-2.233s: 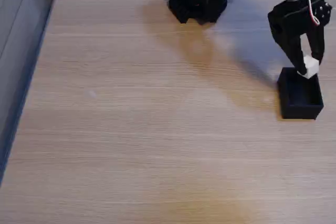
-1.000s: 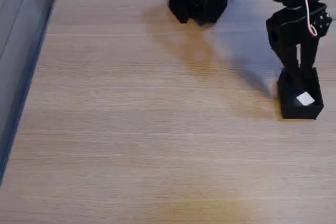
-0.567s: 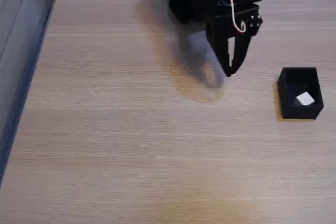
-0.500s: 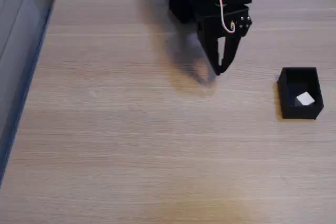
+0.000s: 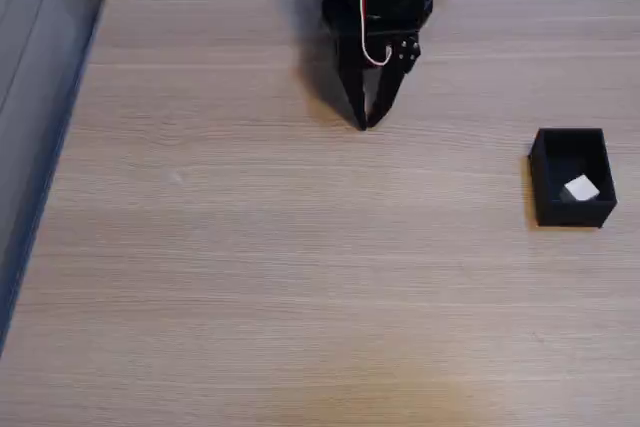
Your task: Pick a white block and place it in the black box.
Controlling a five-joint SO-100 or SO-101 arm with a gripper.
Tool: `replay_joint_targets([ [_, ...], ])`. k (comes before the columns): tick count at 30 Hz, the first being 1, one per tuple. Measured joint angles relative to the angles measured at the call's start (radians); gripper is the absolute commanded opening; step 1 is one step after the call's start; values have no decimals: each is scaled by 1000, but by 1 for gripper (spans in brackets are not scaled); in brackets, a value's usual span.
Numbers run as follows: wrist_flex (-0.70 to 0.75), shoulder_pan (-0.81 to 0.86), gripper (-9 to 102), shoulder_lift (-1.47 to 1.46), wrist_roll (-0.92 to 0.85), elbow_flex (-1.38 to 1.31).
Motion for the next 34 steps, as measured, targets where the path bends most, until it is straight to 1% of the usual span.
replay_joint_targets([
  [7, 175, -43, 0, 124, 121, 3],
  [13, 249, -49, 0, 212, 141, 3],
  [34, 255, -46, 1, 222, 127, 3],
])
